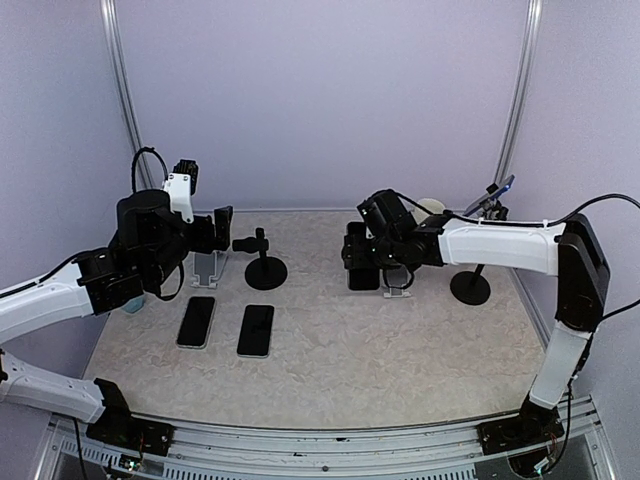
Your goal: Remove the phone from the phone stand
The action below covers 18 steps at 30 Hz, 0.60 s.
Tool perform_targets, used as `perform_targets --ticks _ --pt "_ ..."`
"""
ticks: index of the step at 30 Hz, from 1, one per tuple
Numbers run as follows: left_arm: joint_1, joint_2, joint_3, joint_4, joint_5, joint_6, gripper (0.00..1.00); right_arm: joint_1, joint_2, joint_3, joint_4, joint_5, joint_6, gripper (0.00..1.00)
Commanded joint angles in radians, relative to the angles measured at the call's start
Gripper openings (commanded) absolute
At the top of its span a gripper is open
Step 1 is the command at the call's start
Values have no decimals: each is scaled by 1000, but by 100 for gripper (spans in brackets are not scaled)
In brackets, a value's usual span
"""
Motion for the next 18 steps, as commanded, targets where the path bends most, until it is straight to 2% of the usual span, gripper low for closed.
perform_targets --ticks 1,9,18 --pt "-7 -24 -16 22 -16 -15 99 85 15 17 -27 -13 132 71" --pt "-6 -35 -19 21 -21 -16 99 180 135 127 -152 18 288 71" --pt "-7 -47 -26 21 -15 -28 99 229 246 169 -194 -14 359 73"
